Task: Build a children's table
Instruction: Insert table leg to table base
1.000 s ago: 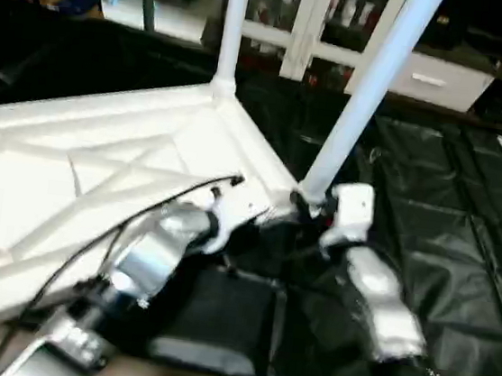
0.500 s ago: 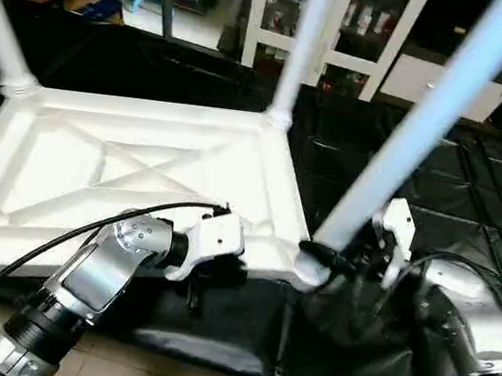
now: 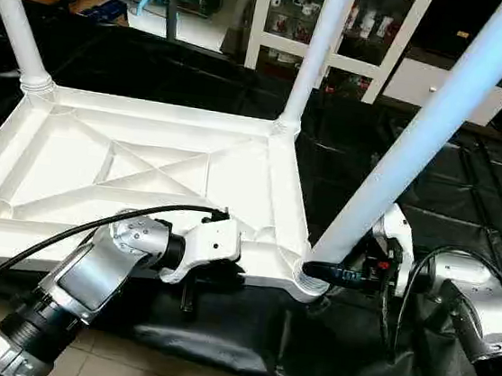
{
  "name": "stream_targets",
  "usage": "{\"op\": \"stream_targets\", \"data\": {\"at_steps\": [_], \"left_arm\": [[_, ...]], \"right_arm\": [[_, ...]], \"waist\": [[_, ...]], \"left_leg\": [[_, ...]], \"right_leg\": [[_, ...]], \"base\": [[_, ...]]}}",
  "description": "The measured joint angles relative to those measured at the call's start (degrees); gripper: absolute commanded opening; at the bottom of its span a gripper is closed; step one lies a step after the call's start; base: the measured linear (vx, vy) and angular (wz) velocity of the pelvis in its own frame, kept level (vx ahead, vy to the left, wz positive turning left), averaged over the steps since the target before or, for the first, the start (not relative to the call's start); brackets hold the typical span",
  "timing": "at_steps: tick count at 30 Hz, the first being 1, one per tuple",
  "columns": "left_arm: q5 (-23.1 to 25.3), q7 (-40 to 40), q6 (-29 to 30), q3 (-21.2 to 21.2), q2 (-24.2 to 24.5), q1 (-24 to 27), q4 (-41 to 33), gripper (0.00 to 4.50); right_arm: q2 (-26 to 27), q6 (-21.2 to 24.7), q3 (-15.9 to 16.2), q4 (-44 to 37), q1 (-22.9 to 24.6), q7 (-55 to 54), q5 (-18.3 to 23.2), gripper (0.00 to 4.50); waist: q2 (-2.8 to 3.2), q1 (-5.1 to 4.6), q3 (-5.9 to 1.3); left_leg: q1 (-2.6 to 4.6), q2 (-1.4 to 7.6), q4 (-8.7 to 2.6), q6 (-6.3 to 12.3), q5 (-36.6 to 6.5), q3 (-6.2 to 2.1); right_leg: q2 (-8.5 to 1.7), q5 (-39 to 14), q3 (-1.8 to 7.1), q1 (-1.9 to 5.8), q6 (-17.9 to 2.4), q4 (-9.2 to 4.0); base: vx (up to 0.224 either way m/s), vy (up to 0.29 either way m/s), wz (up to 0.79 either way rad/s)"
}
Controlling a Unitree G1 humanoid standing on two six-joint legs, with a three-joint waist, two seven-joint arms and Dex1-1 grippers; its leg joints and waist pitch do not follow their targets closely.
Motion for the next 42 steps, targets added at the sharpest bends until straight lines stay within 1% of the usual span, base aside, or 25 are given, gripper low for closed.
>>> {"op": "stream_targets", "data": {"at_steps": [3,6,11,13,14,15,17,18,20,23,25,27,28,29,30,32,34,36,37,39,41,42], "left_arm": [[0.00,0.00,-0.08,0.00,0.09,0.00,0.03,0.00],[0.00,0.03,-0.08,0.01,0.10,0.00,0.12,0.00],[0.92,2.06,0.52,0.54,-0.65,-0.36,1.88,0.00],[2.25,5.38,2.58,0.75,-2.73,-1.47,3.78,0.00],[2.57,6.82,3.56,0.87,-3.59,-1.65,4.01,0.00],[3.47,9.31,4.90,0.96,-5.26,-2.17,4.92,0.00],[5.45,15.70,8.20,1.27,-9.46,-4.13,7.64,0.00],[5.78,17.91,9.38,1.28,-10.97,-4.71,8.41,0.00],[6.72,22.41,11.36,1.28,-13.97,-5.51,9.88,0.00],[7.12,26.91,12.40,1.63,-17.55,-6.98,12.56,0.00],[7.28,27.99,12.41,1.74,-18.17,-7.41,13.00,0.00],[7.46,28.02,12.23,1.85,-18.07,-7.54,13.05,0.00],[7.50,28.02,12.04,2.06,-17.84,-7.62,13.03,0.00],[7.52,27.97,11.78,2.32,-17.62,-7.69,13.02,0.00],[7.52,27.75,11.61,2.42,-17.38,-7.75,12.86,0.00],[7.46,27.03,11.20,2.40,-16.83,-7.75,12.48,0.00],[7.38,26.17,9.99,2.36,-15.75,-7.60,12.08,0.00],[7.12,25.27,8.63,2.36,-14.70,-7.47,11.93,0.00],[6.88,24.14,7.70,2.26,-13.71,-7.08,11.44,0.00],[6.46,22.53,6.39,2.04,-12.09,-6.49,10.58,0.00],[6.08,18.98,3.67,1.67,-9.53,-5.14,9.18,0.00],[5.18,16.51,2.32,1.55,-7.73,-4.00,7.59,0.00]], "right_arm": [[0.12,-0.16,0.00,0.21,-0.06,0.03,-0.04,2.04],[0.56,-0.59,-0.09,0.52,-0.04,-0.49,-0.33,2.02],[4.37,-2.38,-1.25,3.11,0.05,-6.30,-1.61,1.96],[7.54,-2.78,-2.46,5.16,-0.10,-14.03,-2.71,1.94],[8.49,-2.75,-2.79,5.51,-0.18,-17.08,-3.11,1.93],[10.63,-2.77,-3.76,6.38,-0.40,-22.14,-3.92,1.93],[16.45,-2.25,-5.71,8.45,-1.97,-36.55,-5.68,1.91],[18.18,-2.24,-6.00,8.97,-2.66,-41.56,-6.47,1.91],[21.82,-2.38,-6.71,9.86,-3.59,-51.89,-8.22,1.90],[28.39,-5.56,-7.33,12.09,-4.95,-68.18,-12.15,1.90],[30.59,-7.59,-7.39,13.98,-6.17,-73.49,-13.92,1.90],[31.54,-9.71,-7.72,15.76,-6.92,-74.50,-14.23,1.90],[32.14,-11.24,-8.65,17.19,-7.76,-73.46,-13.77,1.90],[32.31,-12.04,-9.40,17.93,-8.18,-71.52,-13.16,1.90],[32.19,-12.71,-9.75,18.13,-8.19,-69.73,-12.92,2.25],[31.21,-13.57,-9.47,17.45,-7.49,-65.28,-12.68,2.60],[30.40,-13.31,-8.95,15.38,-5.42,-62.47,-11.90,2.69],[29.95,-12.86,-8.44,13.84,-4.15,-61.30,-11.37,2.93],[29.19,-12.04,-7.87,12.25,-3.34,-59.54,-10.52,3.02],[28.01,-9.67,-7.76,9.44,-2.06,-55.66,-8.20,3.14],[25.42,-8.53,-6.77,7.82,-1.14,-50.16,-6.78,3.14],[22.73,-8.47,-5.64,6.52,-0.41,-45.92,-6.68,3.14]], "waist": [[0.00,0.00,0.00],[-0.04,-0.08,-0.03],[-0.25,-0.53,-0.17],[-0.51,-1.25,-0.29],[-0.58,-1.65,-0.34],[-0.63,-1.96,-0.38],[-0.67,-2.88,-0.40],[-0.65,-3.19,-0.40],[-0.65,-3.39,-0.41],[-0.63,-3.45,-0.39],[-0.55,-3.43,-0.37],[-0.57,-3.33,-0.38],[-0.43,-3.32,-0.36],[-0.43,-3.38,-0.37],[-0.43,-3.36,-0.37],[-0.41,-3.22,-0.35],[-0.33,-3.10,-0.29],[-0.20,-3.04,-0.21],[-0.13,-2.98,-0.18],[-0.09,-3.05,-0.15],[-0.04,-3.11,-0.12],[0.04,-3.04,-0.09]], "left_leg": [[0.00,0.00,0.01,0.00,0.00,0.00],[0.02,0.00,0.02,0.00,0.00,0.00],[0.28,0.02,0.21,-0.28,-0.09,-0.01],[0.69,0.01,0.22,-0.33,-0.09,-0.04],[0.74,0.01,0.23,-0.33,-0.10,-0.07],[0.80,0.00,0.21,-0.34,-0.10,-0.10],[0.77,-0.06,0.23,-0.39,-0.06,-0.26],[0.72,-0.11,0.23,-0.39,-0.06,-0.33],[0.77,-0.20,0.25,-0.39,-0.06,-0.36],[0.73,-0.21,0.26,-0.38,-0.06,-0.34],[0.50,-0.22,0.24,-0.38,-0.06,-0.35],[0.39,-0.21,0.25,-0.38,-0.06,-0.30],[0.28,-0.21,0.25,-0.38,-0.06,-0.29],[0.13,-0.21,0.26,-0.38,-0.06,-0.26],[-0.02,-0.21,0.29,-0.38,-0.06,-0.26],[-0.09,-0.16,0.26,-0.39,-0.06,-0.26],[-0.12,-0.04,0.05,-0.42,-0.04,-0.28],[-0.16,-0.01,-0.07,-0.45,-0.02,-0.28],[-0.19,-0.01,-0.09,-0.46,-0.01,-0.28],[-0.18,0.00,-0.08,-0.46,-0.01,-0.27],[-0.19,0.00,-0.05,-0.46,-0.01,-0.21],[-0.22,-0.01,-0.05,-0.46,-0.01,-0.21]], "right_leg": [[0.00,0.00,0.00,0.00,0.00,0.02],[0.00,0.00,0.00,0.01,0.00,0.05],[0.00,0.05,0.04,0.13,-0.09,0.36],[0.00,0.04,0.04,0.47,-0.07,0.27],[0.00,-0.07,0.03,0.52,0.11,0.17],[0.00,-0.07,0.02,0.59,0.12,0.02],[0.00,-0.08,-0.02,0.51,0.13,-0.28],[-0.02,-0.08,-0.03,0.46,0.13,-0.45],[-0.07,-0.08,0.00,0.41,0.13,-0.55],[-0.08,-0.08,0.03,0.20,0.13,-0.55],[-0.08,-0.06,0.03,-0.06,0.14,-0.54],[-0.08,0.24,0.08,-0.22,0.15,-0.51],[-0.07,0.41,0.09,-0.32,0.09,-0.50],[-0.07,0.82,0.11,-0.46,-0.01,-0.53],[-0.08,1.18,0.12,-0.61,0.04,-0.53],[-0.05,1.79,0.10,-0.72,0.05,-0.50],[0.06,1.76,0.02,-0.82,0.09,-0.49],[0.10,1.74,-0.01,-0.93,0.12,-0.48],[0.11,1.73,-0.01,-0.97,0.13,-0.48],[0.12,1.71,0.01,-0.97,0.14,-0.49],[0.11,1.70,0.06,-0.97,0.13,-0.53],[0.10,1.69,0.06,-0.97,0.13,-0.59]], "base": [[0.000,0.000,0.00],[0.000,0.000,0.00],[0.000,0.000,0.00],[0.000,0.000,0.00],[0.000,0.000,0.00],[0.000,0.000,0.00],[-0.025,0.015,-0.07],[0.000,0.000,0.00],[0.000,0.000,0.00],[0.000,0.000,0.00],[0.000,0.000,0.00],[0.000,0.000,0.00],[0.000,0.000,0.00],[0.000,0.000,0.00],[0.000,0.000,0.00],[0.000,0.000,0.00],[0.000,0.000,0.00],[0.000,0.000,0.00],[0.000,0.000,0.00],[0.000,0.000,0.00],[0.000,0.000,0.00],[0.000,0.000,0.00]]}}
